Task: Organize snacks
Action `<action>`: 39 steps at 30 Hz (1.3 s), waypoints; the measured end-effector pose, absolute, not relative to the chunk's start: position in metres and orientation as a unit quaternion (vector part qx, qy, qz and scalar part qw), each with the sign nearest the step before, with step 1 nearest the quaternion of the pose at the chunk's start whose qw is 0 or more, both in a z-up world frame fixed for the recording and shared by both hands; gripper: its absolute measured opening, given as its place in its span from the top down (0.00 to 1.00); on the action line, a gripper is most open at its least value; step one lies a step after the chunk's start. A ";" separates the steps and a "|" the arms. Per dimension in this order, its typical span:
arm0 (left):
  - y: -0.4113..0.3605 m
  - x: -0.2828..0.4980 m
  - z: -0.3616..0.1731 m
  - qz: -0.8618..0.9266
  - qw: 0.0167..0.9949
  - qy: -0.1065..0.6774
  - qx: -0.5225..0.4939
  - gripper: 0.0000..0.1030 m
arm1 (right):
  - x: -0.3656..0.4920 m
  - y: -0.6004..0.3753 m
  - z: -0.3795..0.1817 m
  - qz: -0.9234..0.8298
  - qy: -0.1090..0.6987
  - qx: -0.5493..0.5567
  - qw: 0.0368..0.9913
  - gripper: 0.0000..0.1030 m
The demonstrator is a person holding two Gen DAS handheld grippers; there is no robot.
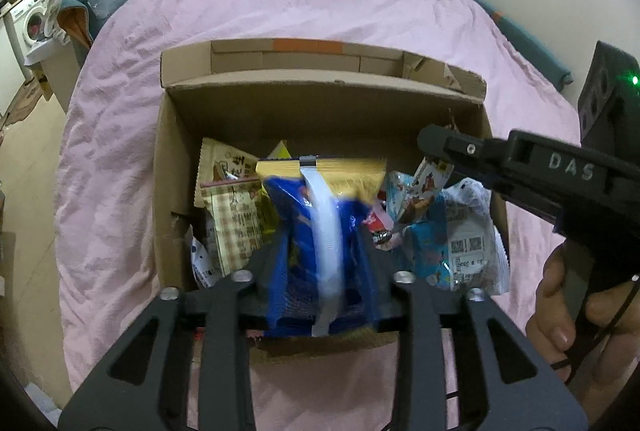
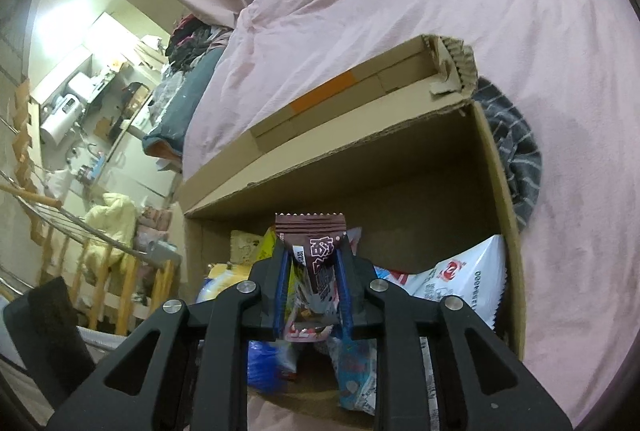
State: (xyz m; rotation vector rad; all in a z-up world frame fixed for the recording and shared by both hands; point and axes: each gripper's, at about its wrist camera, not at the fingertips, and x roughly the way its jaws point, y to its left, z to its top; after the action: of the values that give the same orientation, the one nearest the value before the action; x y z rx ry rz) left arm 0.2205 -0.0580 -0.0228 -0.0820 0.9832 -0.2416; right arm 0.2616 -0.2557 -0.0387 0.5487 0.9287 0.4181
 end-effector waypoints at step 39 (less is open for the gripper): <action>-0.006 0.114 0.038 -0.002 0.924 0.382 -0.004 0.00 | 0.122 -0.255 0.048 0.114 0.354 0.095 0.923 0.00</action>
State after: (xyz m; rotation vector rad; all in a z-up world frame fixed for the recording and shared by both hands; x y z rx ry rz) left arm 0.1141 -0.0058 0.0381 -0.0089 0.7837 -0.0034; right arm 0.1224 -0.2552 0.0477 0.1954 0.7266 0.2337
